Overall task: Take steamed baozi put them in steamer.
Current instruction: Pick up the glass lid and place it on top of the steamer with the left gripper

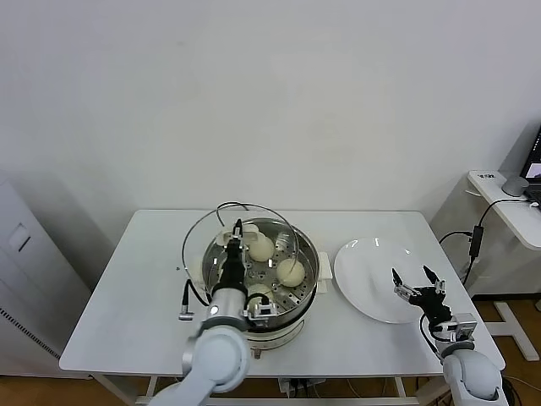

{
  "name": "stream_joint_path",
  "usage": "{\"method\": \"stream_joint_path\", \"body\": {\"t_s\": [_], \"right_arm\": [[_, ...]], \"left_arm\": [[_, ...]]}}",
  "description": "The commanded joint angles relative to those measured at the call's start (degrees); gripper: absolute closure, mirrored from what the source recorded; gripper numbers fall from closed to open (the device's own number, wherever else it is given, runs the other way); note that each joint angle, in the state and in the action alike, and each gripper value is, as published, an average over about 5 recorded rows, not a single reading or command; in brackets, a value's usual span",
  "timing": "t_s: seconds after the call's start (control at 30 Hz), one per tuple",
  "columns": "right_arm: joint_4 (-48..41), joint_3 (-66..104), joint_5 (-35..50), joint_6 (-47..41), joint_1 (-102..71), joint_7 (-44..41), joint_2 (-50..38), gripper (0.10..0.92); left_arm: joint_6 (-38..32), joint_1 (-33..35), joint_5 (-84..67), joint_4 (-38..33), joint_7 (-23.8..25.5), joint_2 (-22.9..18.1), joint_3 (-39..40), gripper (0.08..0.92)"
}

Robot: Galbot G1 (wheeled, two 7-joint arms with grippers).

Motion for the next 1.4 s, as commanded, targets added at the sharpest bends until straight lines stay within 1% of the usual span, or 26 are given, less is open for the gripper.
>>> {"method": "stream_joint_path", "body": {"t_s": [0.03,0.3,0.73,1.07,1.23,1.4], "right_arm": [[-0.4,0.0,-0.1,0.1,0.0,-0.1,0.0,0.203],[-0.8,0.1,-0.2,0.2,0.0,-0.3,0.0,0.203],[-1.5,-0.1,-0.7,0.3,0.3,-0.4,0.2,0.203],[-2.0,0.2,-0.8,0.5,0.3,-0.6,0.2,0.203],[-2.1,0.4,-0.7,0.6,0.1,-0.8,0.2,0.203],[-2.2,0.5,-0.7,0.7,0.0,-0.8,0.2,0.203]], "left_arm": [[0.4,0.4,3.7,1.3,0.5,-4.0,2.8,0.888],[0.0,0.3,3.3,3.3,0.2,-4.2,2.9,0.888],[0.0,2.3,4.0,3.4,0.0,-5.2,3.1,0.888],[0.0,2.5,3.5,5.1,-0.9,-5.6,2.7,0.888],[0.1,2.6,2.5,5.7,-1.7,-5.8,2.4,0.888],[0.6,2.9,0.7,6.7,-3.9,-5.9,2.4,0.888]]}}
